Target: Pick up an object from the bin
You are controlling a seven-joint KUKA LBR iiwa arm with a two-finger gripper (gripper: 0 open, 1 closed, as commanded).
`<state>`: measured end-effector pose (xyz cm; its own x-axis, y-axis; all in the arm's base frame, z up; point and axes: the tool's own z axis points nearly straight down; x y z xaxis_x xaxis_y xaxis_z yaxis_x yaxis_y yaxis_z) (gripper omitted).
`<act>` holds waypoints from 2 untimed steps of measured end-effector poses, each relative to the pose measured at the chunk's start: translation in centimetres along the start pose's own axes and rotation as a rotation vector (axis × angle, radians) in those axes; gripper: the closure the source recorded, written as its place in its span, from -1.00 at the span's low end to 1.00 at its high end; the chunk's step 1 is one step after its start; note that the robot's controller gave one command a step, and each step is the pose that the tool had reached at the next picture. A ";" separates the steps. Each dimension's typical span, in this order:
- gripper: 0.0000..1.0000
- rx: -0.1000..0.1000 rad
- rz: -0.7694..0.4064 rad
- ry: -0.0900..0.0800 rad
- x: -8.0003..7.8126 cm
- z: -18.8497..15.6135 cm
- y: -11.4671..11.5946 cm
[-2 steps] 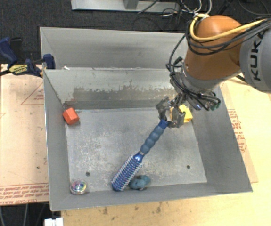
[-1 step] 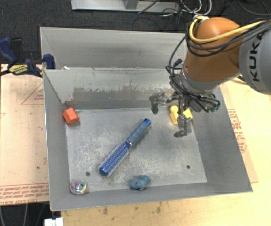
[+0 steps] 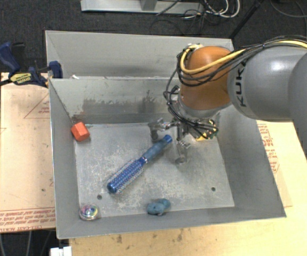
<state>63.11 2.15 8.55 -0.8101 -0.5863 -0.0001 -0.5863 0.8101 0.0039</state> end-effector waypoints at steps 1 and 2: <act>-1.00 0.003 -0.106 -0.001 -1.3 1.6 2.5; 1.00 0.004 -0.103 -0.003 -1.3 1.5 2.4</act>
Offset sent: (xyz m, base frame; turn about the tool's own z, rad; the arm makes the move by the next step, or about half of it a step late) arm -0.0048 0.0262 -0.0155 -0.1071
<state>62.72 4.84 7.09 -0.7452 -0.6668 -0.0037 -0.6668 0.7452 0.0001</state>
